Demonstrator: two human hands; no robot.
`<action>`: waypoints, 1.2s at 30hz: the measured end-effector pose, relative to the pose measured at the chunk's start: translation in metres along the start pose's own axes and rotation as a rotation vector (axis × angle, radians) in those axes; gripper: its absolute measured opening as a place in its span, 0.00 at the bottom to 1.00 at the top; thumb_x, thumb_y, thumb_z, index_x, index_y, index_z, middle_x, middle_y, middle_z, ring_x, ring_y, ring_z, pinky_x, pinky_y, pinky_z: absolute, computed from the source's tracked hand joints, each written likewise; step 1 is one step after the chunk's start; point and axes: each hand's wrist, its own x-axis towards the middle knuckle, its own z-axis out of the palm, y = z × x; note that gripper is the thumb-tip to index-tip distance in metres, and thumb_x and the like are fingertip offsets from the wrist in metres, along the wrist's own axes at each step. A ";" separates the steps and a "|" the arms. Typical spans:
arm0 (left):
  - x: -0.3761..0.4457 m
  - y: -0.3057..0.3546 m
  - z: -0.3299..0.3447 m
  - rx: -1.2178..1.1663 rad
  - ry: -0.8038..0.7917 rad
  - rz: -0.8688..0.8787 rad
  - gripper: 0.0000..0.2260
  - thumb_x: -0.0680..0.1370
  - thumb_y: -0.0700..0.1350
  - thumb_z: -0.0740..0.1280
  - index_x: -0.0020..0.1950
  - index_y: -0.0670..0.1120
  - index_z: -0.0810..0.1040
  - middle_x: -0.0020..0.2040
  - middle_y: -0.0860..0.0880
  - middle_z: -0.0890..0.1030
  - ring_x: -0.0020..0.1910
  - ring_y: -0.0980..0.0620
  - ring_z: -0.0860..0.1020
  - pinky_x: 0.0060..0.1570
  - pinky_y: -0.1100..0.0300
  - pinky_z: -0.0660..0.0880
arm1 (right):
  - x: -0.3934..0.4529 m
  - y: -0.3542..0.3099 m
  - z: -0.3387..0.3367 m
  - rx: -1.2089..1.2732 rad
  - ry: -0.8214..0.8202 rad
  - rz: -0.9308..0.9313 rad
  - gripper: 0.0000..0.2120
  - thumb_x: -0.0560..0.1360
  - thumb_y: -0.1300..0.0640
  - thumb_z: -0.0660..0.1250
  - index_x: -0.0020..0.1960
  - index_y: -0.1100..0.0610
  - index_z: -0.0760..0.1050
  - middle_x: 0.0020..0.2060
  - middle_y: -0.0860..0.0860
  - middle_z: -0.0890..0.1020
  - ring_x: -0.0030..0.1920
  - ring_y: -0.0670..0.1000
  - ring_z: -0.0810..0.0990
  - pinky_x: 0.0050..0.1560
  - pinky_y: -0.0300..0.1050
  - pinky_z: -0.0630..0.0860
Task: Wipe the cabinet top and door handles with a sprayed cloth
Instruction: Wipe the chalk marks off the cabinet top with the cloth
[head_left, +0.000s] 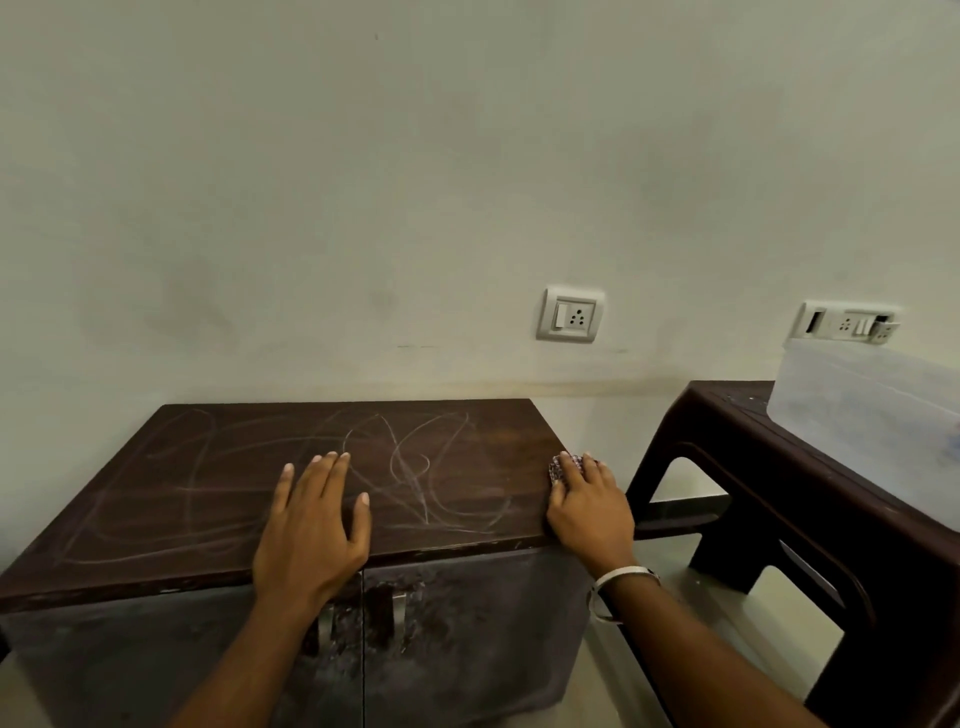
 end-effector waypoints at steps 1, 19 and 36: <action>0.000 0.000 0.000 0.004 0.003 -0.001 0.32 0.76 0.59 0.45 0.74 0.42 0.65 0.72 0.44 0.69 0.73 0.49 0.64 0.76 0.48 0.50 | -0.003 -0.005 0.002 0.003 0.002 -0.003 0.24 0.81 0.47 0.52 0.76 0.48 0.62 0.75 0.52 0.64 0.76 0.54 0.60 0.75 0.52 0.59; -0.002 0.002 0.000 0.025 0.002 -0.013 0.32 0.77 0.59 0.43 0.75 0.44 0.63 0.73 0.45 0.68 0.74 0.50 0.62 0.76 0.50 0.49 | -0.035 -0.093 0.022 0.087 -0.121 -0.218 0.25 0.82 0.47 0.49 0.78 0.48 0.56 0.78 0.52 0.56 0.78 0.53 0.51 0.77 0.52 0.51; -0.002 -0.001 0.002 0.018 0.028 -0.014 0.30 0.78 0.58 0.46 0.74 0.44 0.65 0.72 0.46 0.70 0.73 0.51 0.64 0.76 0.50 0.50 | 0.000 -0.056 0.011 0.020 -0.182 -0.163 0.25 0.82 0.48 0.50 0.79 0.49 0.54 0.79 0.51 0.55 0.79 0.53 0.52 0.77 0.53 0.53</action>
